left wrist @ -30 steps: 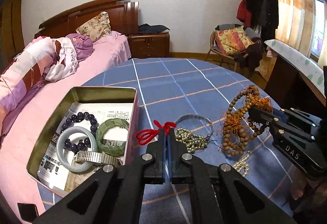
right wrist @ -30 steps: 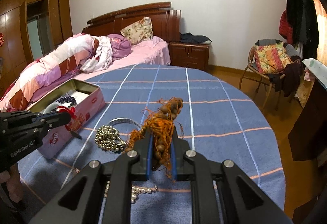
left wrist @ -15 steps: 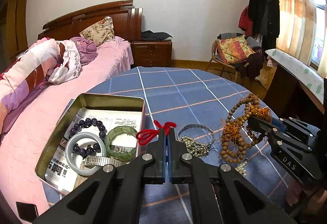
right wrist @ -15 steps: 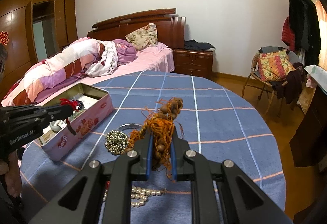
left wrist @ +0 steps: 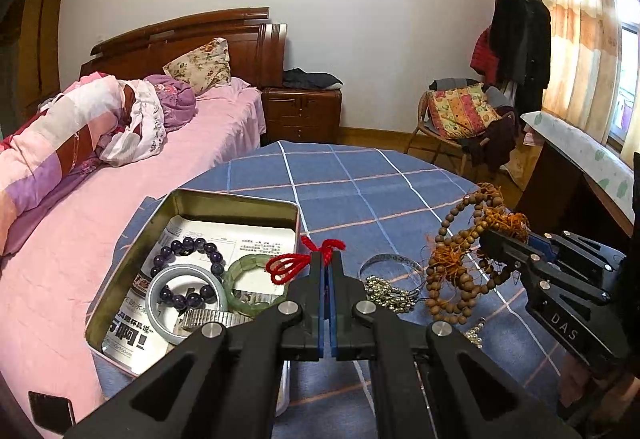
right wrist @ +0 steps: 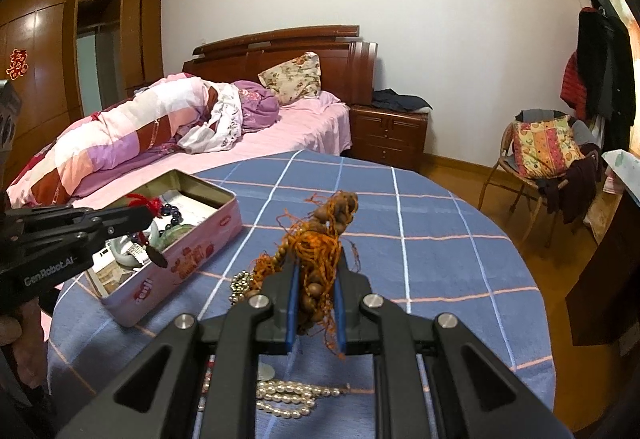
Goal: Organize jewelry
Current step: 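Carry the wooden beads and red cord over the tin with both tools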
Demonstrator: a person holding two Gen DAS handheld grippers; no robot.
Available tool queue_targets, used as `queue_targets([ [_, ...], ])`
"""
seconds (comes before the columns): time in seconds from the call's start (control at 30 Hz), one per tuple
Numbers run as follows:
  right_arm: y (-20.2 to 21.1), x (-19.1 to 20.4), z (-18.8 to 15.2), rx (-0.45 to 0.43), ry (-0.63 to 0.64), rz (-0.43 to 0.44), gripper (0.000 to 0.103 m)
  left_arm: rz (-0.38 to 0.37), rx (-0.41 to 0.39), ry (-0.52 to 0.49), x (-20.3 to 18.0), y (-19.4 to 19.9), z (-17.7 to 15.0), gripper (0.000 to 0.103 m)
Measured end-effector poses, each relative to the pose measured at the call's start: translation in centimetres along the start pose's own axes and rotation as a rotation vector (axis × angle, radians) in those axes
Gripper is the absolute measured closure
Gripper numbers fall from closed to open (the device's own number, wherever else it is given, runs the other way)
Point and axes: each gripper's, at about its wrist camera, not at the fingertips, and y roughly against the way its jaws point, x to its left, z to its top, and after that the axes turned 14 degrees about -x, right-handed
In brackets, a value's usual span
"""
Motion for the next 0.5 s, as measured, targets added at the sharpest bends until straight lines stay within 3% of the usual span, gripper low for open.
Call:
queue_targets([
  [0.5, -0.6, 2.5, 1.5, -0.022, 0.043, 0.066, 0.086, 0.037, -0.033, 0.016, 2.1, 0.9, 1.2, 0.103],
])
